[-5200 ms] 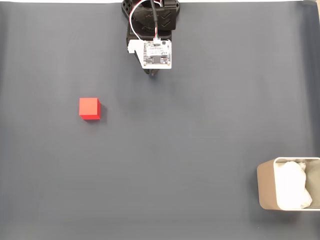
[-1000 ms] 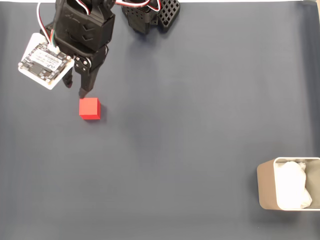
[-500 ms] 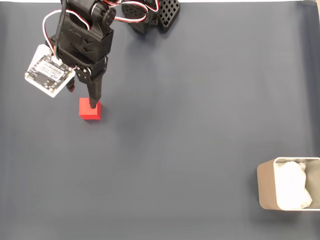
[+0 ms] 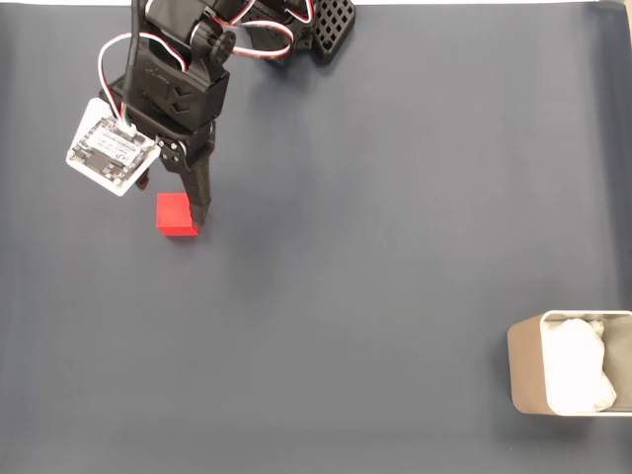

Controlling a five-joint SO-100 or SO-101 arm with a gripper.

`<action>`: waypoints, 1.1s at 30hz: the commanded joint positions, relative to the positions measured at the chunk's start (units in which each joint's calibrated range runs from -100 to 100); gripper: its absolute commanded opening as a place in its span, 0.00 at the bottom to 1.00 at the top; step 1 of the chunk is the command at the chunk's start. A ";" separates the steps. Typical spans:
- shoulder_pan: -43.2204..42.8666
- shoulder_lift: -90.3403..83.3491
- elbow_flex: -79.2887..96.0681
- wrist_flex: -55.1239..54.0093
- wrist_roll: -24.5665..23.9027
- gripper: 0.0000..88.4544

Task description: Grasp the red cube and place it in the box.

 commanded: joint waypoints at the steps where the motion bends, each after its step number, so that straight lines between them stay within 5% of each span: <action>1: 0.56 -1.44 0.78 -3.62 0.78 0.33; 33: -0.86 2.63 13.83 -21.98 0.63 0.38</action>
